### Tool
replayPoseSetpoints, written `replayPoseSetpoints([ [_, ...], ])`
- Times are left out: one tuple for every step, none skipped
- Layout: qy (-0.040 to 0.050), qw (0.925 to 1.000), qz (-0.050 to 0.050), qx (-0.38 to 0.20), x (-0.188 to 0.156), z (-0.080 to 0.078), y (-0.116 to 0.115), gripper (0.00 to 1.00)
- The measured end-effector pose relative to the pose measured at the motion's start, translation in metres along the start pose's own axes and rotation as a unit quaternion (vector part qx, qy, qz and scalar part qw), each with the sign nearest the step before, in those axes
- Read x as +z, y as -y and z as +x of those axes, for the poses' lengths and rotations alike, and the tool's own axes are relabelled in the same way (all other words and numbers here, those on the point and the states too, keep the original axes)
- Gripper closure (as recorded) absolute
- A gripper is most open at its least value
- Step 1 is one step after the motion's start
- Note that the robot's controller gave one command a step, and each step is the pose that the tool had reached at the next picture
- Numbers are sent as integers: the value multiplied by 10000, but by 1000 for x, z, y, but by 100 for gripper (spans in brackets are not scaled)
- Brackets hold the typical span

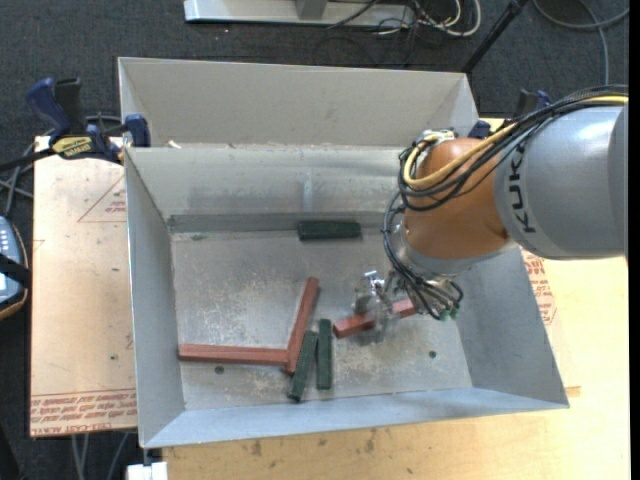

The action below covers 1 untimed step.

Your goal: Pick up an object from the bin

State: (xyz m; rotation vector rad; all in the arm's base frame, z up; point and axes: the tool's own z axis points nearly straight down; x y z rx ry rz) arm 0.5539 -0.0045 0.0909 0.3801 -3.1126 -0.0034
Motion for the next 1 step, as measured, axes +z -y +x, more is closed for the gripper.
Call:
replayPoseSetpoints([
  [6,10000,2,1,-20,0,0,100],
])
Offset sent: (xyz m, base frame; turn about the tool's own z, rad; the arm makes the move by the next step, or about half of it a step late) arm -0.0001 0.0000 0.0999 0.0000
